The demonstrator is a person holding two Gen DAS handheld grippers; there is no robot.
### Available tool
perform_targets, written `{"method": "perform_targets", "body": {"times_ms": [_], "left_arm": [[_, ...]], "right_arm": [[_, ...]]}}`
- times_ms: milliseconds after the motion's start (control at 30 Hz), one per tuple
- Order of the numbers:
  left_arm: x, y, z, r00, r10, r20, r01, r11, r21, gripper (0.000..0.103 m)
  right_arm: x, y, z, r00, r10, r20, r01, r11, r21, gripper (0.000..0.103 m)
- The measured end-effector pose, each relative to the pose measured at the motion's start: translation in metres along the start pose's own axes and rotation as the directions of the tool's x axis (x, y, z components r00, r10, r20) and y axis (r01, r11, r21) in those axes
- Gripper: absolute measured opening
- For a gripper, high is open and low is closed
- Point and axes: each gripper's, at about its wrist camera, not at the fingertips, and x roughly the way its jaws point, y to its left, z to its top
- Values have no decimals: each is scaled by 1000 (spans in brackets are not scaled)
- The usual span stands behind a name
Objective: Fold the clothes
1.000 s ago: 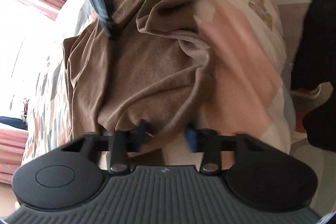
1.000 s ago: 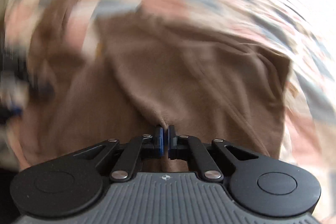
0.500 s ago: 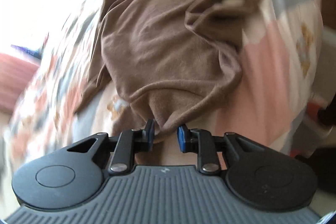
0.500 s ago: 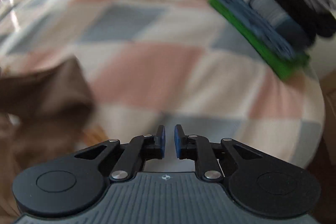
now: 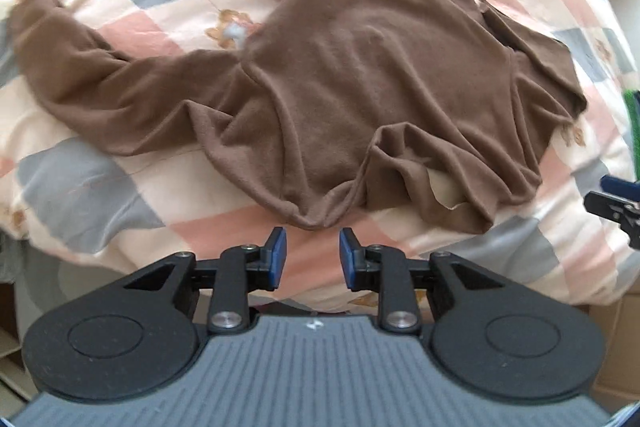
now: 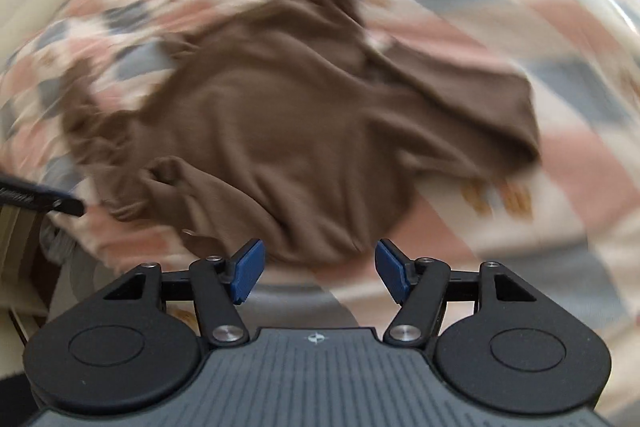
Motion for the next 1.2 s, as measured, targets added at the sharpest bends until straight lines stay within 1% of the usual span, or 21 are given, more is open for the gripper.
{"method": "perform_targets", "body": {"times_ms": [167,333,533,600,633,667,700,733,767,800,833,867,900,933,967,1000,1033,1067,1100,1133,1200], "left_arm": [[-18,-16,-1,995,100,27,-100,995,11,30],[-27,-18,-5,992,117,40,-117,993,8,31],[-19,-17,-6,990,137,25,-137,990,13,33],[-14,-14,-10,990,133,38,-135,990,44,33],[-11,-13,-14,989,133,63,-137,987,82,33],[-8,-13,-21,984,142,105,-156,977,146,33],[-4,-15,-30,973,166,162,-201,951,234,34],[2,-17,-42,953,201,225,-271,900,342,35],[11,-22,-56,927,241,287,-353,817,456,35],[21,-26,-70,897,264,354,-429,712,557,36],[31,-29,-86,868,263,421,-490,588,643,38],[42,-31,-100,839,249,485,-543,456,706,41],[52,-31,-113,811,222,542,-586,329,741,42],[61,-30,-124,786,188,589,-618,211,757,45],[70,-27,-132,772,152,617,-634,126,763,47],[77,-25,-138,761,114,639,-647,47,761,47],[84,-23,-142,755,80,650,-652,-10,758,47],[91,-21,-145,750,51,660,-657,-60,751,50],[97,-19,-146,739,29,674,-668,-106,737,50],[103,-17,-148,732,7,681,-673,-143,726,50],[112,-14,-148,728,-28,685,-676,-192,711,50]], "right_arm": [[-7,7,12,1000,9,11,-9,997,-74,66],[-9,0,17,1000,15,7,-14,993,-116,67],[-3,-6,16,1000,13,-5,-14,988,-156,67],[2,-7,12,1000,8,-13,-10,985,-175,68],[5,-8,9,1000,5,-16,-8,982,-186,68],[8,-10,5,1000,2,-19,-6,979,-206,68],[12,-10,1,1000,-3,-22,-2,974,-228,68],[18,-10,-5,1000,-12,-26,5,965,-261,68],[23,-9,-11,999,-22,-29,12,955,-298,67],[29,-7,-18,999,-36,-30,23,937,-347,67],[35,-4,-24,998,-52,-28,36,916,-398,67],[40,0,-32,997,-72,-14,58,886,-461,67],[45,5,-40,996,-90,15,84,841,-534,67],[50,9,-49,993,-106,46,112,790,-602,67],[54,13,-57,990,-117,78,139,736,-662,67],[59,16,-62,987,-124,98,157,688,-709,67],[64,18,-67,984,-130,119,175,636,-752,67],[69,19,-72,981,-133,138,190,585,-788,67],[73,20,-76,980,-131,152,199,547,-813,67],[77,20,-78,978,-132,161,207,513,-833,67],[83,20,-84,974,-132,186,226,447,-866,67]]}}
